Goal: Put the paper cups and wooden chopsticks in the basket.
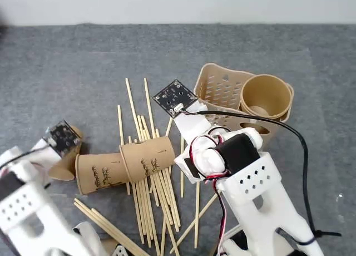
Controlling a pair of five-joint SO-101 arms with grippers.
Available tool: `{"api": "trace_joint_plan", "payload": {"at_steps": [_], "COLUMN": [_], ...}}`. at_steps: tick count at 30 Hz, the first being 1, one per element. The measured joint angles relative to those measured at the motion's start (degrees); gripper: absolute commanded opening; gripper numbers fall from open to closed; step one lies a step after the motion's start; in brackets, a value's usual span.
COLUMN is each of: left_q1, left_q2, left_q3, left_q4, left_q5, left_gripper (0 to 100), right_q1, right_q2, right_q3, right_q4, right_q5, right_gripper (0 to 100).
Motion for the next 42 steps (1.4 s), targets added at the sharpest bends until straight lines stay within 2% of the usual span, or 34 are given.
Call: {"api": "trace_joint_plan", "payload": {"at_steps": [8, 16, 22, 27, 30, 37, 42], "left_q1": [3.25, 5.54, 6.59, 6.86, 6.77, 6.86, 10.55], "left_q2": [11.60, 13.71, 13.71, 13.71, 13.71, 13.71, 13.71], "left_q3": [0.00, 7.82, 9.41, 8.88, 4.22, -12.92, -23.56], "left_q4": [-10.64, -25.32, -27.78, -27.87, -23.12, -5.89, 4.48], "left_q5": [0.00, 6.33, 7.30, 13.19, 16.09, 25.85, 31.47], "left_gripper": [20, 1, 1, 1, 1, 1, 1], "right_q1": [0.00, 0.00, 0.00, 0.26, 4.66, 23.56, 34.02], "right_q2": [0.00, 0.00, -5.45, -14.24, -18.46, -19.96, -21.80], "right_q3": [0.00, 0.00, 0.00, 0.00, 0.00, -5.27, -7.38], "right_q4": [0.00, 0.00, 0.00, 0.00, 0.00, 4.84, 5.71], "right_q5": [0.00, 0.00, 0.00, 3.43, 5.10, 6.33, 10.37], "right_gripper": [19.9, 19.9, 19.8, 19.8, 19.8, 19.8, 19.8]}}
